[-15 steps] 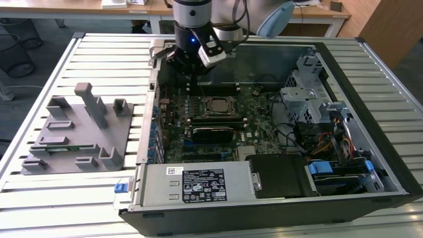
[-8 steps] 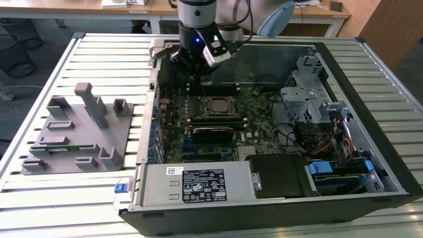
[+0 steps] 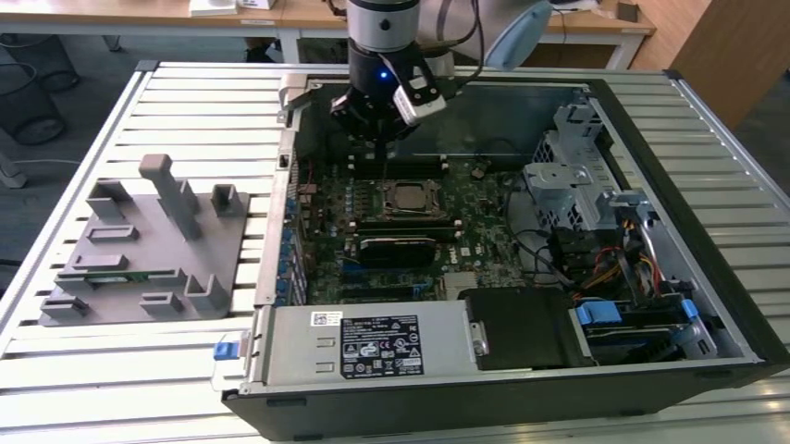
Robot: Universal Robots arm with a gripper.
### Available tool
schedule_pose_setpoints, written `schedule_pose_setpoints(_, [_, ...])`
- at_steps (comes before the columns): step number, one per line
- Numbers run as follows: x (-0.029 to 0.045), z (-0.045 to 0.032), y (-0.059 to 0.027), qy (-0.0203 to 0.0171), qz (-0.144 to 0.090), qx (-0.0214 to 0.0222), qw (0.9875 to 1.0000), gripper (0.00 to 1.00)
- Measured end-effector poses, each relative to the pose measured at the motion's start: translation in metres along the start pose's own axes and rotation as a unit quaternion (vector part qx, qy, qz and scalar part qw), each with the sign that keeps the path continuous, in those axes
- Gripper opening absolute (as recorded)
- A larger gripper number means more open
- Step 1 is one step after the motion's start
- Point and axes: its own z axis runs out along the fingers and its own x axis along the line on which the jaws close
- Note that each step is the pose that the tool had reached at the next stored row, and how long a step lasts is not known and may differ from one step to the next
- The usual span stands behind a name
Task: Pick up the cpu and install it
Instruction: 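Install the first cpu locking lever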
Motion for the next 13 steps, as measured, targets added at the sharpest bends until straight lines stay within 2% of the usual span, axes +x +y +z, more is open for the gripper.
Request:
schedule_pose_setpoints(7, [-0.0169, 0.0001, 0.0001, 0.0005, 0.000, -0.0001, 1.0000, 0.11])
schedule_pose_setpoints(8, [-0.0182, 0.0001, 0.0000, 0.0005, 0.000, -0.0012, 1.0000, 0.11])
schedule_pose_setpoints(9, [-0.0188, 0.0002, -0.0001, 0.0005, 0.000, -0.0061, 1.0000, 0.11])
schedule_pose_setpoints(11, [-0.0194, 0.0004, -0.0003, 0.0005, 0.000, -0.0199, 0.9998, 0.11])
schedule_pose_setpoints(13, [-0.0195, 0.0009, -0.0003, 0.0005, 0.000, -0.0210, 0.9998, 0.11])
